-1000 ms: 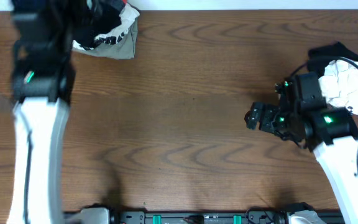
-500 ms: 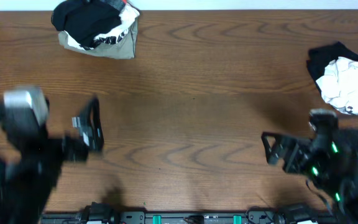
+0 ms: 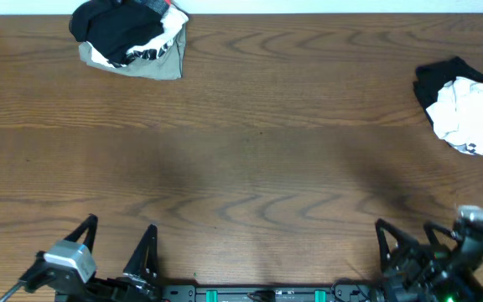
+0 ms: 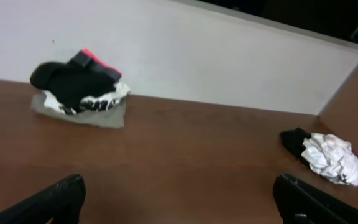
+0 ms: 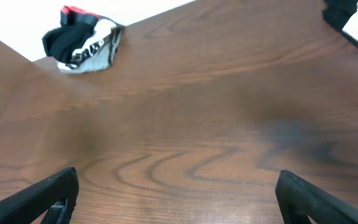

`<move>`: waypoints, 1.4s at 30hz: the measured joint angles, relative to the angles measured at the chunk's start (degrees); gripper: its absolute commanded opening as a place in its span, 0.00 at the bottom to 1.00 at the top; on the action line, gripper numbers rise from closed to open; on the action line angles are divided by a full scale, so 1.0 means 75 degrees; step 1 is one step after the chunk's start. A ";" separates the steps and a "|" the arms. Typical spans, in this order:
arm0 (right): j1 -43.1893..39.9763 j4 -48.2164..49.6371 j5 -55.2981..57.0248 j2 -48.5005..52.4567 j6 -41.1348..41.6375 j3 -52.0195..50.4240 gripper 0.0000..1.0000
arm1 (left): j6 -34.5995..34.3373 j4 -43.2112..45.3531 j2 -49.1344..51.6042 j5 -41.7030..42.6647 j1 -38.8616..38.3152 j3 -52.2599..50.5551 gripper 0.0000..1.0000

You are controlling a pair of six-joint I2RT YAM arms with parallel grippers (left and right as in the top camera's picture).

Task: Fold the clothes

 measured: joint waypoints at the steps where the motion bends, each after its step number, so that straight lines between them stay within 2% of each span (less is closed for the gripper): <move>1: 0.0000 -0.0052 0.0076 -0.0137 0.0003 0.0000 0.99 | -0.0064 -0.0017 -0.0105 0.0000 0.0000 -0.0140 0.98; 14: 0.0000 -0.0224 0.1084 -0.0551 0.0003 0.0000 0.99 | -0.0306 -0.0070 -0.0335 0.0000 0.0000 -0.1233 0.98; 30: 0.0000 -0.0530 0.1215 -0.0551 0.0023 0.0000 0.99 | -0.0329 -0.0192 -0.0335 0.0000 0.0000 -0.1276 0.98; 42: 0.0000 -0.0396 0.1218 -0.0551 0.1472 0.0000 0.99 | -0.0329 -0.0192 -0.0335 0.0000 0.0000 -0.1276 0.98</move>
